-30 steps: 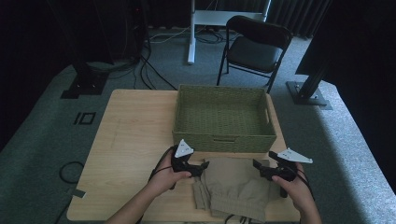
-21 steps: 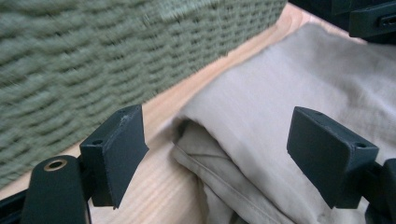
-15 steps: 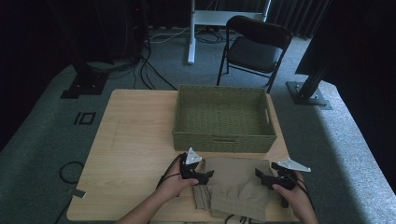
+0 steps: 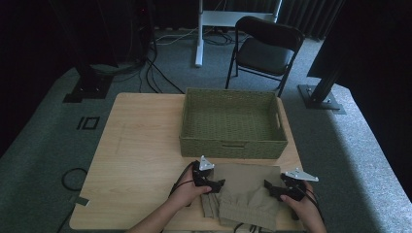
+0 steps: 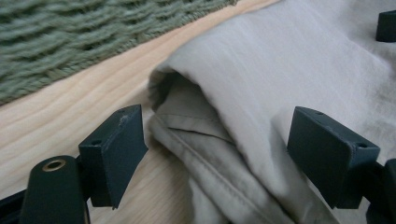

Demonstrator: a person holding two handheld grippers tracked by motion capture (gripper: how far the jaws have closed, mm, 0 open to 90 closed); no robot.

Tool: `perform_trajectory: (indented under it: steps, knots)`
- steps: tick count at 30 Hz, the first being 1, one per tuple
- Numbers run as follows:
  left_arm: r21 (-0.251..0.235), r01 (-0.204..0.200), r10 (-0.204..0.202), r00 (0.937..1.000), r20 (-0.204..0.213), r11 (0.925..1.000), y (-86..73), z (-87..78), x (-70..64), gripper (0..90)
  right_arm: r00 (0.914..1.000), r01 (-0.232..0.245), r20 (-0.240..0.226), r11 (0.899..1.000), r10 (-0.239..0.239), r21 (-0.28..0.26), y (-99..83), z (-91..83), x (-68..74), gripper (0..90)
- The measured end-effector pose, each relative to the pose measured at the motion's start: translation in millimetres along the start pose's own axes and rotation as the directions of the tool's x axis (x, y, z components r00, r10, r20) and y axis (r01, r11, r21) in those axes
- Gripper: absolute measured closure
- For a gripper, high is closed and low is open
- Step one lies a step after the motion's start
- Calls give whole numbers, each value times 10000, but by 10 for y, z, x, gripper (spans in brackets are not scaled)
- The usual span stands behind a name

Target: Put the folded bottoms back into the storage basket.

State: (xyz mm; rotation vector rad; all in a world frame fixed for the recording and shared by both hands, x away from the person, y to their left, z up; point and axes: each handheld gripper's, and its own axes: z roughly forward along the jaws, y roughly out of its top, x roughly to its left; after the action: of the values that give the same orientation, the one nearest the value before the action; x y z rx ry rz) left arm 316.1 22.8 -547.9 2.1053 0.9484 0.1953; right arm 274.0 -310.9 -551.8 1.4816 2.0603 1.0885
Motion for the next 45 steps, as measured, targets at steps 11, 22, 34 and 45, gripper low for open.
perform_trajectory:
  steps: [11, 22, 34, 45]
  knots:
    - [-30, -591, 591, 9982, -37, 9982, 5, 107, -116, 180, 9981, 571, 206, 9974, -580, 433, -21, 61, 41, 132]
    - [-40, -808, 808, 9967, -51, 9967, 25, 140, -166, 234, 9946, 896, 485, 9946, -921, 519, -21, 71, 92, 206]
    - [-146, 412, -385, 9875, 1528, 9990, 8, 151, -118, 783, 9940, 1042, -448, 9897, -1002, 985, 75, 58, 209, 763]
    - [-789, -411, 493, 9931, 1060, 9960, 187, -155, -76, 816, 9928, 887, -854, 9946, -839, 544, 356, 26, 296, 834]
